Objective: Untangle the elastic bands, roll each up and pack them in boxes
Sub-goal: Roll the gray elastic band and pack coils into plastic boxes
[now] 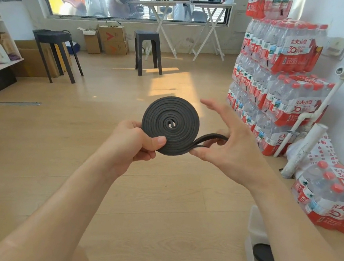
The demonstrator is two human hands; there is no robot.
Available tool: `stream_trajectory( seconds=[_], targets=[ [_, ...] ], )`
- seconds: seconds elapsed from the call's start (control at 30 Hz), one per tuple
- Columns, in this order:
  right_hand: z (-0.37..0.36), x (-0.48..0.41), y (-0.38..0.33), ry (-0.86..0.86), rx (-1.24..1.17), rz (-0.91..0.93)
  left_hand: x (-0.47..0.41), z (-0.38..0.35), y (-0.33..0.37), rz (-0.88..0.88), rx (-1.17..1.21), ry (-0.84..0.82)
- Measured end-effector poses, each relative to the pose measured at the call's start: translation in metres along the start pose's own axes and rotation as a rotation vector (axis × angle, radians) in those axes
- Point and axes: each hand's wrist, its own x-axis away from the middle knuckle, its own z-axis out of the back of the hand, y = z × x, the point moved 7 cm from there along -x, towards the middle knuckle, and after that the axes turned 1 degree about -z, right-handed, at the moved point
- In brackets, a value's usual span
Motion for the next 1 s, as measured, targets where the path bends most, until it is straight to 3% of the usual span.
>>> stream_trajectory(
  seconds=[0.1, 0.2, 0.37, 0.57, 0.63, 0.7, 0.77, 0.87, 1.0],
  targets=[
    [-0.013, 0.0, -0.002, -0.167, 0.08, 0.044, 0.001, 0.0, -0.004, 0.046, -0.052, -0.071],
    [-0.018, 0.001, 0.003, -0.224, 0.123, 0.0, 0.002, -0.001, -0.009, 0.104, -0.055, -0.157],
    [-0.013, 0.004, 0.008, -0.174, 0.073, -0.097, 0.003, -0.002, -0.009, 0.083, 0.012, -0.191],
    [-0.011, 0.003, 0.027, -0.098, -0.062, -0.233, 0.005, -0.007, 0.007, -0.116, 0.063, -0.15],
    [-0.009, 0.002, 0.031, -0.076, -0.083, -0.261, 0.009, -0.012, 0.009, -0.174, -0.059, -0.17],
    [-0.008, 0.001, 0.036, -0.05, -0.143, -0.29, 0.015, -0.015, 0.015, -0.311, -0.409, -0.103],
    [-0.006, 0.002, 0.04, -0.047, -0.237, -0.339, 0.027, -0.02, 0.035, -0.628, -0.736, 0.048],
    [-0.01, 0.006, 0.038, -0.135, -0.375, -0.376, 0.046, -0.037, 0.051, -1.049, -0.888, 0.052],
    [-0.015, 0.009, 0.041, -0.197, -0.379, -0.435, 0.052, -0.045, 0.049, -1.116, -1.048, 0.058]
  ],
)
